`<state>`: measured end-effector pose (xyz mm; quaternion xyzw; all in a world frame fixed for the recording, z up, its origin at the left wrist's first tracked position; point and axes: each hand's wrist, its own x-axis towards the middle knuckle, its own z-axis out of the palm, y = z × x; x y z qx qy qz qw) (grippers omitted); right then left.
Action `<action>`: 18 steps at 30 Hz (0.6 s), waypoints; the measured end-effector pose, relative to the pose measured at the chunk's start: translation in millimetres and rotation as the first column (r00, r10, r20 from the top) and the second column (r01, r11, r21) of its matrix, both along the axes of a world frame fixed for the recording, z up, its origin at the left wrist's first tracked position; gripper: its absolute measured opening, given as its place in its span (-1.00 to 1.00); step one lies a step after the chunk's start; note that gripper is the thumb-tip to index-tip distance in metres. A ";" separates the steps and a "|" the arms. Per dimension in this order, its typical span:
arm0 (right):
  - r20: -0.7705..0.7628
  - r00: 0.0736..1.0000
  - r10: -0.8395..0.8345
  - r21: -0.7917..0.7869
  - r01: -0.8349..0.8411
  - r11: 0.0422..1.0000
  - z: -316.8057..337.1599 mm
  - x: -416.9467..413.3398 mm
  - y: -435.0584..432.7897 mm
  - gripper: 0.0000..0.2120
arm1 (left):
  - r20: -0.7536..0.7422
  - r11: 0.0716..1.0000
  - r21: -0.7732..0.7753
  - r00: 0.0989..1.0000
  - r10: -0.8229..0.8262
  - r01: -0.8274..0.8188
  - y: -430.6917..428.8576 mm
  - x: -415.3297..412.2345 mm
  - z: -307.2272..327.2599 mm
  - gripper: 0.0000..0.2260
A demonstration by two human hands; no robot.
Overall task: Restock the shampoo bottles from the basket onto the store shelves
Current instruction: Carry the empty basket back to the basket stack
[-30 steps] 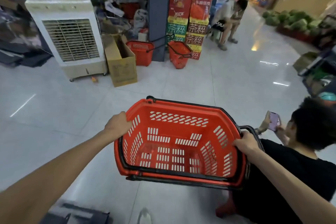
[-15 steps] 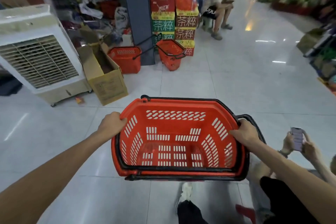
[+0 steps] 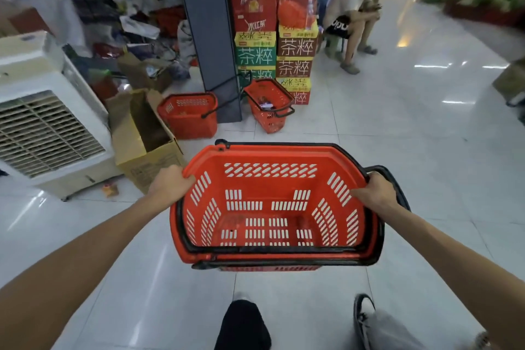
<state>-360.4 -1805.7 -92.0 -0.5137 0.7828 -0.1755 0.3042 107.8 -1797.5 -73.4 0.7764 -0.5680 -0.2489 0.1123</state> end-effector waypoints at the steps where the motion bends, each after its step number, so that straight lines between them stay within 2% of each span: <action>1: 0.000 1.000 -0.003 -0.005 0.003 1.000 1.0 1.5 -24.8 -0.85 | 0.004 1.000 -0.011 1.000 0.008 -0.008 -22.4 0.0 -3.6 -0.70; 3: 0.007 1.000 0.010 -0.011 -0.010 1.000 3.0 7.4 -76.0 -0.86 | -0.020 0.999 -0.038 1.000 0.005 -0.006 -69.0 2.0 -12.8 -0.74; 6: -0.012 1.000 0.015 -0.017 -0.015 1.000 0.5 19.6 -163.9 -0.79 | -0.067 0.999 -0.034 0.998 0.003 -0.005 -154.1 17.0 -32.3 -0.67; 12: -0.024 0.999 -0.044 0.009 0.044 0.999 -6.2 42.6 -323.3 -0.71 | -0.067 1.000 -0.008 0.997 -0.031 0.030 -325.3 37.6 -42.6 -0.68; 14: 0.003 0.999 -0.031 -0.015 0.032 0.999 -2.5 46.7 -345.1 -0.70 | -0.044 0.999 -0.030 0.999 -0.023 0.022 -352.9 39.7 -35.8 -0.75; 16: -0.013 0.999 -0.040 -0.009 0.040 0.999 -9.8 46.7 -407.9 -0.70 | 0.018 1.000 0.004 1.000 0.013 -0.013 -423.1 43.9 -40.6 -0.75; 17: -0.009 0.999 -0.039 -0.003 0.039 0.999 -12.1 48.1 -406.6 -0.67 | 0.029 0.999 0.025 0.999 0.030 -0.031 -422.4 44.1 -38.8 -0.75; 18: -0.022 0.998 -0.053 0.015 0.053 0.998 -23.7 44.9 -446.8 -0.61 | 0.040 0.999 0.034 0.999 0.034 -0.035 -466.1 45.2 -51.8 -0.74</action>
